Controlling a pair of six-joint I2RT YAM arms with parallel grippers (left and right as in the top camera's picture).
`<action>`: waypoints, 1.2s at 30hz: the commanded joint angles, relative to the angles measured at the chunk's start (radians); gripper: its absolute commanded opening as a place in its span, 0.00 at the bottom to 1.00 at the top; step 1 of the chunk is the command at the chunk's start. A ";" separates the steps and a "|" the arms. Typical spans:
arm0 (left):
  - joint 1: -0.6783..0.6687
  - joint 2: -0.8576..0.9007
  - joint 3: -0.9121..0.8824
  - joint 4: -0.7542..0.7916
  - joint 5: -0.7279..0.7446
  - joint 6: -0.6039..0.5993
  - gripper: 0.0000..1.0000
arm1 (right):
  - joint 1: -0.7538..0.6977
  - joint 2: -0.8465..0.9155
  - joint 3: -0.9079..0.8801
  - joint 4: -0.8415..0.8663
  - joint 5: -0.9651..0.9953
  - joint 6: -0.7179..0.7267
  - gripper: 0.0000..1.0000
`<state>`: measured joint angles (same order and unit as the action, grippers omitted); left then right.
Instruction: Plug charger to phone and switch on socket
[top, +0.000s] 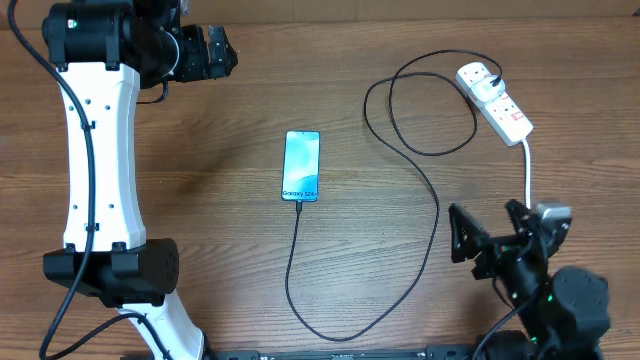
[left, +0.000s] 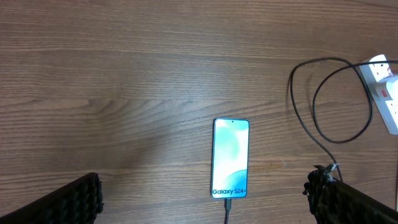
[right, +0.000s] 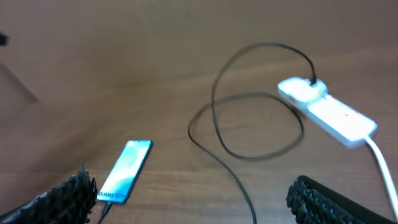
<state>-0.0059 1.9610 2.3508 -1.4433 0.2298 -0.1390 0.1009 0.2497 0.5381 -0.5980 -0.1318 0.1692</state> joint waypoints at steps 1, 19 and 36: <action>-0.001 0.004 0.001 0.003 -0.004 0.016 0.99 | 0.011 -0.076 -0.093 0.056 -0.038 -0.047 1.00; -0.001 0.004 0.001 0.003 -0.004 0.016 1.00 | 0.009 -0.247 -0.460 0.529 0.038 -0.048 1.00; -0.001 0.004 0.001 0.003 -0.004 0.016 1.00 | 0.008 -0.247 -0.530 0.510 0.129 -0.249 1.00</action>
<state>-0.0059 1.9610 2.3508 -1.4437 0.2302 -0.1390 0.1062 0.0128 0.0185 -0.0887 -0.0628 -0.0418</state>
